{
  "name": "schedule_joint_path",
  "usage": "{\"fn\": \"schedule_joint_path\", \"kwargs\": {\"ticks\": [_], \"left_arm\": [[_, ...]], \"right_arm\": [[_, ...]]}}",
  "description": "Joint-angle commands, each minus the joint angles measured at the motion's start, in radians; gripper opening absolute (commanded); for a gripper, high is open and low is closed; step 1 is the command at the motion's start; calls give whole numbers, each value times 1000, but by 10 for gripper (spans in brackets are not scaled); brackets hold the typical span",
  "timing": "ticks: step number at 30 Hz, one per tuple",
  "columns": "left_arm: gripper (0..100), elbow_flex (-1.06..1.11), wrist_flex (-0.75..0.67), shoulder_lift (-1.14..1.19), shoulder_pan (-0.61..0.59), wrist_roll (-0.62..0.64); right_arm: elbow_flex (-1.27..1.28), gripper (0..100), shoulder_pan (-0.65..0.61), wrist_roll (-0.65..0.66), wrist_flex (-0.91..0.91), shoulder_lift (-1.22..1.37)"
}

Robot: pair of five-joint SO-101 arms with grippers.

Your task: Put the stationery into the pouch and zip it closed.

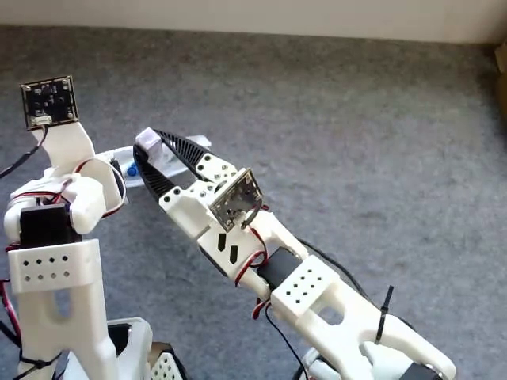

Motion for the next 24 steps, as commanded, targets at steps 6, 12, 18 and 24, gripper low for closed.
{"fn": "schedule_joint_path", "kwargs": {"ticks": [6,12,18,24], "left_arm": [[7,-22,-15,2,28,6],[7,-22,-15,2,25,5],[7,-22,-14,2,24,5],[7,-21,-15,2,24,5]], "right_arm": [[-8,143,8,20,48,-7],[-8,143,7,20,51,-7],[-4,142,5,20,59,-68],[-5,142,-13,17,246,-243]]}}
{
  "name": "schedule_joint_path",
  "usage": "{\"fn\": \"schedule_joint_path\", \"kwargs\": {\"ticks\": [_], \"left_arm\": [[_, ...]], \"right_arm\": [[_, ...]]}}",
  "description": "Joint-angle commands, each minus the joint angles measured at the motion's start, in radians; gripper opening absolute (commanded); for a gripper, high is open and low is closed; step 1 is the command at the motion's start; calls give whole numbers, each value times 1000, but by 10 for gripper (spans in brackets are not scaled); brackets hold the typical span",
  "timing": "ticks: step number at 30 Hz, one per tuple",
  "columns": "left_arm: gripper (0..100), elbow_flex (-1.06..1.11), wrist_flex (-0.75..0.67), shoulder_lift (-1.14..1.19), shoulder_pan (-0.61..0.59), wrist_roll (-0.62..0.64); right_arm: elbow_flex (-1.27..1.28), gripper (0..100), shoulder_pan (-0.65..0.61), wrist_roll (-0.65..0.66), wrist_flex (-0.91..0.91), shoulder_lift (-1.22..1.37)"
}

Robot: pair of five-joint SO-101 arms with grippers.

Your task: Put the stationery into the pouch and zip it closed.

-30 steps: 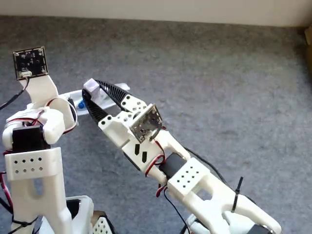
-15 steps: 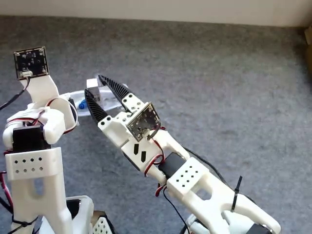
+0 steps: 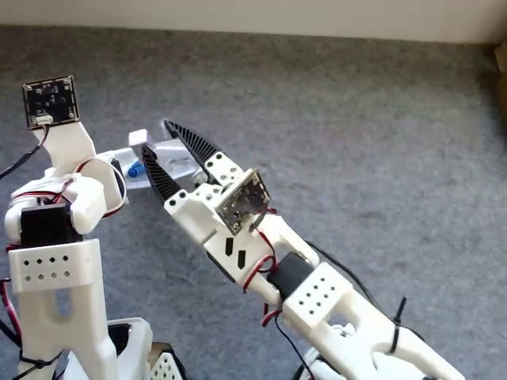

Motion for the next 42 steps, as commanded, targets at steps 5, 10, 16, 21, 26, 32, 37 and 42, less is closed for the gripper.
{"fn": "schedule_joint_path", "kwargs": {"ticks": [5,10,16,21,26,32,37,42], "left_arm": [[7,-21,-15,2,24,5],[7,-21,-12,2,24,5],[7,-22,-12,1,25,8],[7,-22,-11,-1,25,8],[7,-22,-11,-1,24,8],[7,-22,-14,-1,24,6],[7,-22,-14,1,24,5],[7,-22,-15,1,24,5]], "right_arm": [[-4,113,-67,17,229,-173],[-4,15,-82,14,321,-183],[-12,5,-82,12,329,-88],[-65,5,-45,11,246,140],[-99,5,-5,11,191,219],[-64,5,-27,11,240,21],[-10,5,-59,11,358,-191],[-10,5,-65,11,360,-248]]}}
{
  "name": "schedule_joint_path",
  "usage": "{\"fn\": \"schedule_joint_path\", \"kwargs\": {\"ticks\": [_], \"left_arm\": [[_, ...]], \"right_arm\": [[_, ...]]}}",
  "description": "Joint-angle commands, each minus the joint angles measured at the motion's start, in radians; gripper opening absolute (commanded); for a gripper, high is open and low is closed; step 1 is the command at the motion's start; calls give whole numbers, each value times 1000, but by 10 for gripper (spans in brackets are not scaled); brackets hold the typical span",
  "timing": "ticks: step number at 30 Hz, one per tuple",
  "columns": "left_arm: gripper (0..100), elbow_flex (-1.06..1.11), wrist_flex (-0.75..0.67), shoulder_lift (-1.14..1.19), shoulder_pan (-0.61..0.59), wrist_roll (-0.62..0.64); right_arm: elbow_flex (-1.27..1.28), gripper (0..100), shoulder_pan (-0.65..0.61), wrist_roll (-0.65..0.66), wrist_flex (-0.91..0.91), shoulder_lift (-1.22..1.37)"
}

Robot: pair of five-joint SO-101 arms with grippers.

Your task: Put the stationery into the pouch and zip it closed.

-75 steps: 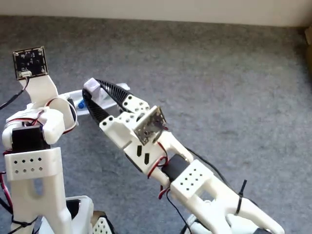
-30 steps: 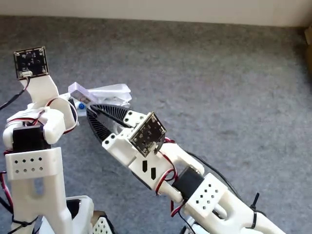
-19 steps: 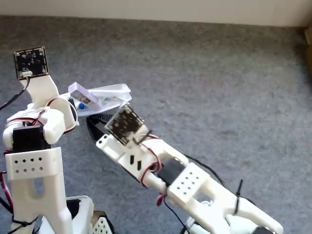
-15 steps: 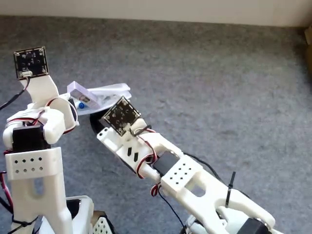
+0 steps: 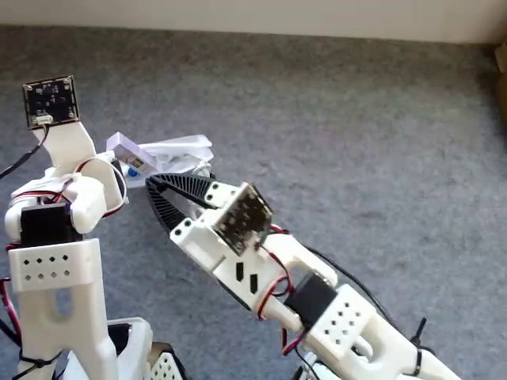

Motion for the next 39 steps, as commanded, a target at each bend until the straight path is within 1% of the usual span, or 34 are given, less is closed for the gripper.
{"fn": "schedule_joint_path", "kwargs": {"ticks": [1,4,8,11,14,17,21,23,27,32,35,39], "left_arm": [[7,-22,-12,-1,22,5],[7,-22,-12,-1,22,5],[7,-22,-9,-1,24,5],[7,-22,-9,-1,22,5],[7,-21,-9,-1,22,5],[7,-21,-12,-1,22,5],[7,-21,-12,-1,22,5],[7,-21,-12,-1,24,5],[7,-21,-9,-1,24,5],[7,-21,-9,-1,24,5],[7,-21,-9,-1,24,5],[7,-21,-9,-1,22,5]], "right_arm": [[-8,5,-7,11,-2,-15],[-16,5,-7,11,-12,104],[-51,5,13,11,-179,323],[-87,5,38,11,-216,424],[-90,5,47,11,-216,390],[-87,5,45,11,-209,292],[-76,5,47,11,-119,209],[-76,5,48,11,-125,225],[-76,5,51,11,-143,357],[-166,5,65,11,-143,490],[-202,5,87,11,-143,507],[-200,5,87,11,-140,450]]}}
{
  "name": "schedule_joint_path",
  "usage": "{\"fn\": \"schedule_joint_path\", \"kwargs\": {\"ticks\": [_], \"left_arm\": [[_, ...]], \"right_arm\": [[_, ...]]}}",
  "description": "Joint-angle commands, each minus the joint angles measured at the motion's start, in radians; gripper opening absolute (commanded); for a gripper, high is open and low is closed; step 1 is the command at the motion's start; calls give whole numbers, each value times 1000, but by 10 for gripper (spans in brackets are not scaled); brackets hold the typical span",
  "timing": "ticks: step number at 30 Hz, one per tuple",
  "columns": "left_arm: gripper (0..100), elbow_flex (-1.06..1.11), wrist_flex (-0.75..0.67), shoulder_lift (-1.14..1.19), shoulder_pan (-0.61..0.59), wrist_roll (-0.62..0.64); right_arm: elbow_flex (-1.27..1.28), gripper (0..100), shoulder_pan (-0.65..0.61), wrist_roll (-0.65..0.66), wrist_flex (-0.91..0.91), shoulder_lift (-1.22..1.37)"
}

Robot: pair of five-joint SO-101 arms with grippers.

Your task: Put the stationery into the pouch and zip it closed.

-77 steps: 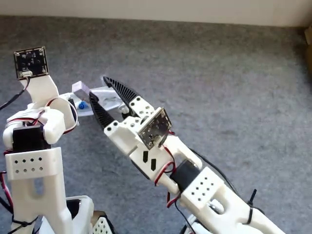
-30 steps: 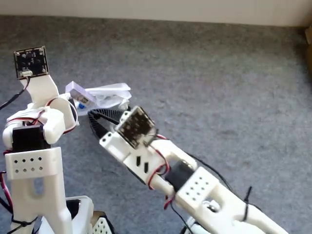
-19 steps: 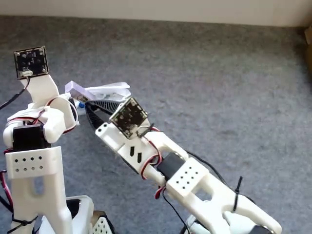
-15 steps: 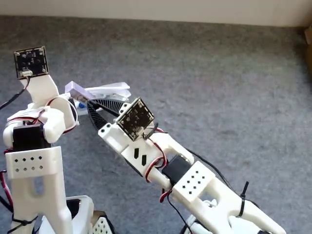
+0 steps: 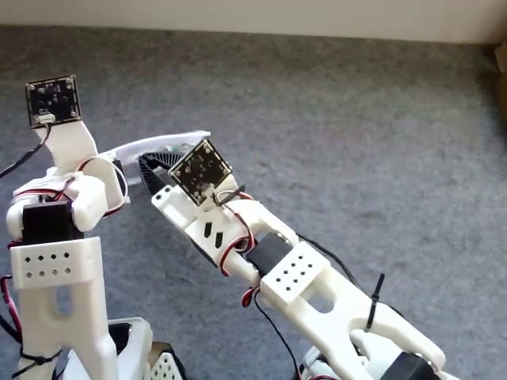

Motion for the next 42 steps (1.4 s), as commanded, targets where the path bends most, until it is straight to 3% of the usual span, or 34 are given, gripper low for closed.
{"fn": "schedule_joint_path", "kwargs": {"ticks": [1,4,14,22,31,42], "left_arm": [[7,-21,-9,-2,10,5],[7,-21,-9,-2,10,5],[10,-47,-17,-8,24,-44],[8,-93,-15,-2,254,-163],[8,-222,2,-1,160,-192],[7,-321,141,1,159,-198]], "right_arm": [[-38,5,18,11,-2,-61],[-24,5,18,11,27,-134],[-7,5,48,11,435,-475],[-1,5,145,11,458,-518],[-7,5,214,11,498,-519],[-81,5,302,11,1010,-619]]}}
